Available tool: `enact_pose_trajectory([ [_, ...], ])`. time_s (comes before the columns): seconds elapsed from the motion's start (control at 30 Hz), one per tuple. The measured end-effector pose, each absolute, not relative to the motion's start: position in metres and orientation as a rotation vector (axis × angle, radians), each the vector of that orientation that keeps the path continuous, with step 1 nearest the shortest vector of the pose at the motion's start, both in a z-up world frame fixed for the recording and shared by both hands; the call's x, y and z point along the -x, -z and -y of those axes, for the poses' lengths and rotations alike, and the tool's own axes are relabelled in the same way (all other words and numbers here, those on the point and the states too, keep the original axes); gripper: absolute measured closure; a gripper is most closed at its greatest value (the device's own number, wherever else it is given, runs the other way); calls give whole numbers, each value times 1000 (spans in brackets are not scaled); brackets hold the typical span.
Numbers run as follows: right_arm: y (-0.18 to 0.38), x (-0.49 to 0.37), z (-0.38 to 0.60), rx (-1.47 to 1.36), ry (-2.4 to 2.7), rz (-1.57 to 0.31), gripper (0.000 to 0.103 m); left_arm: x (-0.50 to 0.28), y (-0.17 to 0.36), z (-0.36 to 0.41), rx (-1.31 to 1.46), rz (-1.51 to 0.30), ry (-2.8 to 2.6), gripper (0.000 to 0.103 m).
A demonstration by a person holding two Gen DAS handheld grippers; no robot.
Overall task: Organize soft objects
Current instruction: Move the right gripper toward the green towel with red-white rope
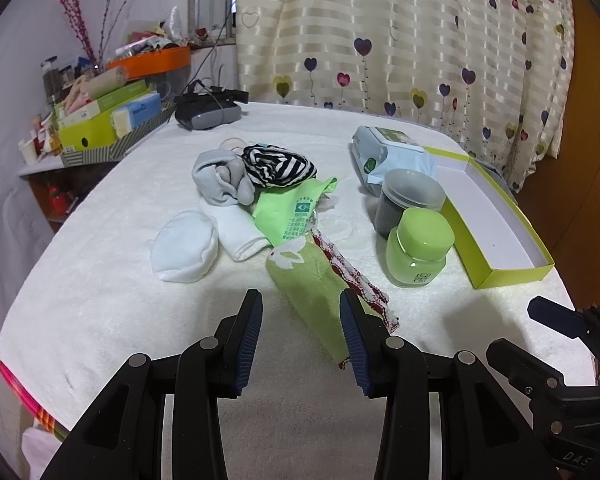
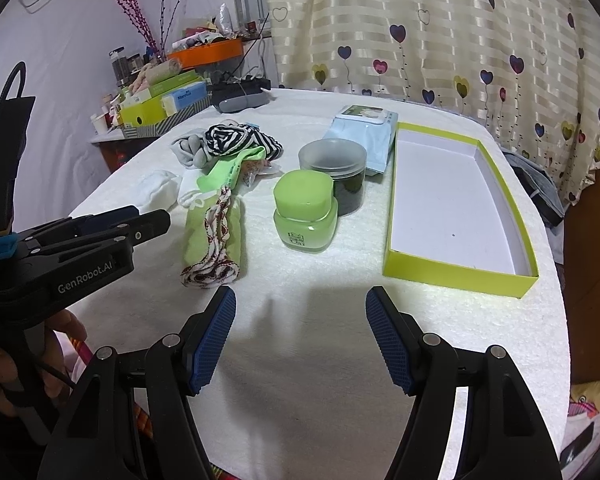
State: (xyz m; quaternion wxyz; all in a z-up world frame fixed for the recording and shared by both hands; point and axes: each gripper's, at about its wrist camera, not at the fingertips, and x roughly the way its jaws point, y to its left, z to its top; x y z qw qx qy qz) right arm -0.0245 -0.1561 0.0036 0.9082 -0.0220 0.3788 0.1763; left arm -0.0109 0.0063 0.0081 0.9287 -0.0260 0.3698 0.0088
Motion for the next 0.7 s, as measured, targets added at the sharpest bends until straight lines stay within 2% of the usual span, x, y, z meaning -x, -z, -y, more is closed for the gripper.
enact_pose_trajectory([
  [0.7, 1, 13, 141, 46, -463, -771, 35, 9, -5, -16, 66, -736, -13, 64],
])
